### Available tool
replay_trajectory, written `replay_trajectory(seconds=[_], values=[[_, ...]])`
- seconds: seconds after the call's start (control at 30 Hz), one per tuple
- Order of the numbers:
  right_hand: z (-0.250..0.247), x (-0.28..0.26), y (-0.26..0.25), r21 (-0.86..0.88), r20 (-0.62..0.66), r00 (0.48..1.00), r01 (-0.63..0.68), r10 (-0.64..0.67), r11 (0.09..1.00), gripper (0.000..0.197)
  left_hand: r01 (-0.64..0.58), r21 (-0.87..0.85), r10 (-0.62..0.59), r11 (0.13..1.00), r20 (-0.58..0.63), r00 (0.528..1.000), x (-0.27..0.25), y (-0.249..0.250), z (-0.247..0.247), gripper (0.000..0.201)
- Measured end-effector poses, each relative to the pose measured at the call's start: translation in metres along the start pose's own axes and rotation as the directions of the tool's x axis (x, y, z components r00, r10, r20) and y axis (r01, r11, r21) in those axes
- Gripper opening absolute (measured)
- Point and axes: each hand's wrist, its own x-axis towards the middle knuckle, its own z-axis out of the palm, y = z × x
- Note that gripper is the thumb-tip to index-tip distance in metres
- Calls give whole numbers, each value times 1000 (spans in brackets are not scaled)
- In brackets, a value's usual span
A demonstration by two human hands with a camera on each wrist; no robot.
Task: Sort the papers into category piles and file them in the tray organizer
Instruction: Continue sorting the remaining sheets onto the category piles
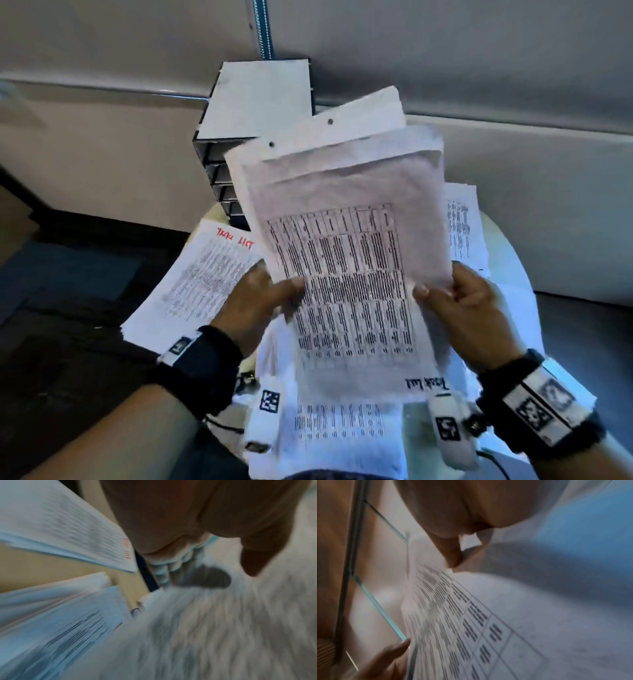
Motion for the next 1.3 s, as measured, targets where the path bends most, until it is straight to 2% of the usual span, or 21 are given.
replay_trajectory(seconds=[0.07, 0.1, 0.2, 0.3, 0.37, 0.57, 0.7, 0.83, 0.93, 1.03, 1.1, 1.17, 1.2, 1.23, 1.27, 1.3], values=[[10, -2, -1, 112, -39, 999, 8, -3, 994, 10, -189, 144, 202, 971, -83, 976, -3, 11, 19, 13], [15, -3, -1, 161, -75, 997, 10, 2, 987, 10, -269, 179, 293, 946, -124, 948, -6, 19, 27, 11], [27, -9, -10, 289, -188, 982, 44, 11, 956, 13, -418, 168, 444, 893, -165, 881, -12, 29, 38, 24], [39, -15, -14, 367, -175, 984, 78, -14, 927, 14, -453, 191, 488, 871, -219, 845, -10, 17, 36, 30], [45, -18, -8, 390, -142, 990, 75, -21, 918, 18, -436, 146, 459, 888, -227, 859, -11, 7, 32, 35], [50, -18, 8, 320, -99, 995, 38, -6, 947, 30, -342, 88, 354, 935, -234, 906, -11, -17, 29, 33], [58, -10, 11, 326, -126, 991, 3, 40, 945, 24, -300, 43, 300, 953, -263, 917, -4, -23, 29, 32], [62, -6, 16, 351, -158, 983, -35, 97, 936, 40, -326, 30, 323, 945, -250, 913, 1, -23, 27, 32], [65, -5, 24, 394, -98, 985, -94, 143, 914, 33, -255, -24, 246, 967, -194, 950, 4, -28, 27, 33], [68, -8, 31, 285, -48, 964, -237, 260, 929, 18, -193, -25, 191, 981, -69, 979, 0, -22, 29, 33], [62, -8, 27, 164, -62, 961, -255, 268, 953, 11, -203, 54, 208, 978, -124, 970, -2, -8, 21, 30], [53, -7, 17, -4, -40, 982, -185, 185, 983, 9, -291, 248, 352, 924, -256, 900, -1, 11, 3, 36], [49, -7, 8, -90, 5, 993, -118, 119, 989, 4, -344, 383, 453, 857, -243, 858, -4, 23, -8, 41], [48, -8, -2, -158, 69, 997, -28, 39, 987, 6, -386, 528, 528, 756, -144, 837, -9, 33, -18, 47], [49, -9, -13, -207, 129, 990, 89, -63, 974, 15, -416, 666, 548, 618, 14, 836, -16, 45, -26, 54], [50, -9, -22, -238, 188, 965, 224, -181, 945, 20, -452, 763, 515, 462, 183, 837, -21, 53, -31, 57]])
